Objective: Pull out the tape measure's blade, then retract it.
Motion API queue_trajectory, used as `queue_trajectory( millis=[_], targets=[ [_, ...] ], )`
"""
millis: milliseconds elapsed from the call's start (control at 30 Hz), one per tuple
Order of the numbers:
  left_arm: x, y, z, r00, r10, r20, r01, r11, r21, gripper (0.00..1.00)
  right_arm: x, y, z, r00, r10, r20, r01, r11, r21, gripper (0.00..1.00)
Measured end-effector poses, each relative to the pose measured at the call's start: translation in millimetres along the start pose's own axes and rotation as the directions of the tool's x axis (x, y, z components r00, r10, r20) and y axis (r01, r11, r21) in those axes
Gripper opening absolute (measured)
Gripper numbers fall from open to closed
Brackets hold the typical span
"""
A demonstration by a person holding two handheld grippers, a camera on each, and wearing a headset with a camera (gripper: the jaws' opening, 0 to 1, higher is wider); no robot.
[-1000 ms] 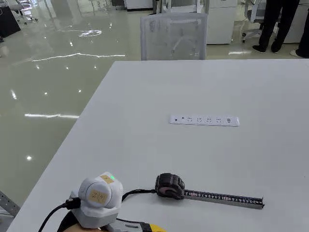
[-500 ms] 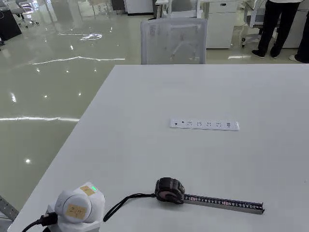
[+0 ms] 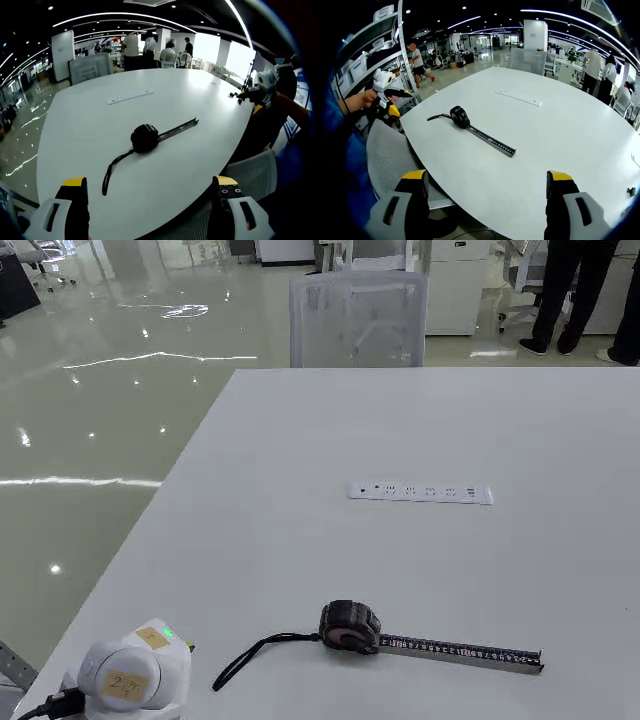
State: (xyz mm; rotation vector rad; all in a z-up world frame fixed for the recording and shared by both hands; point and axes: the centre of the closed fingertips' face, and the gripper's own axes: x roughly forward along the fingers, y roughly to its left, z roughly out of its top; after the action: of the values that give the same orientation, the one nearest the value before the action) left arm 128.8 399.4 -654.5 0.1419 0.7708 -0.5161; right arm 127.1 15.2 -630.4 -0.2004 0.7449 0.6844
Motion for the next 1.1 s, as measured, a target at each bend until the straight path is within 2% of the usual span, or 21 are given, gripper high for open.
queue_trajectory(
  millis=[100,367,500,567,700,1100],
  targets=[
    [-5.6,4.1,1.3,0.9999,0.016,0.006,-0.016,1.000,-0.002,1.00,-2.3,2.5,-0.7,1.0000,-0.002,-0.005,0.002,1.000,-0.004,0.94],
    [-9.8,3.5,2.6,0.9997,0.025,0.008,-0.025,1.000,-0.002,1.00,-1.9,7.7,-3.5,1.0000,0.004,-0.007,-0.004,1.000,-0.001,0.95],
    [-4.9,-2.1,5.2,0.9997,0.022,0.010,-0.022,1.000,-0.016,0.98,0.3,8.0,-4.6,1.0000,0.005,-0.008,-0.005,1.000,-0.007,0.94],
    [-2.3,-0.3,5.6,0.9991,0.039,0.015,-0.039,0.999,-0.029,0.98,2.1,7.9,-5.6,0.9999,0.006,-0.011,-0.006,1.000,-0.007,0.94],
    [4.1,-2.2,6.0,0.9990,0.039,0.019,-0.038,0.997,-0.067,0.97,8.0,8.3,-9.4,0.9997,0.012,-0.022,-0.012,1.000,-0.012,0.94],
    [18.8,-12.0,15.9,0.9990,0.040,0.021,-0.037,0.994,-0.098,0.94,27.4,5.2,-13.4,0.9982,0.043,-0.043,-0.044,0.999,-0.029,0.93]
  ],
)
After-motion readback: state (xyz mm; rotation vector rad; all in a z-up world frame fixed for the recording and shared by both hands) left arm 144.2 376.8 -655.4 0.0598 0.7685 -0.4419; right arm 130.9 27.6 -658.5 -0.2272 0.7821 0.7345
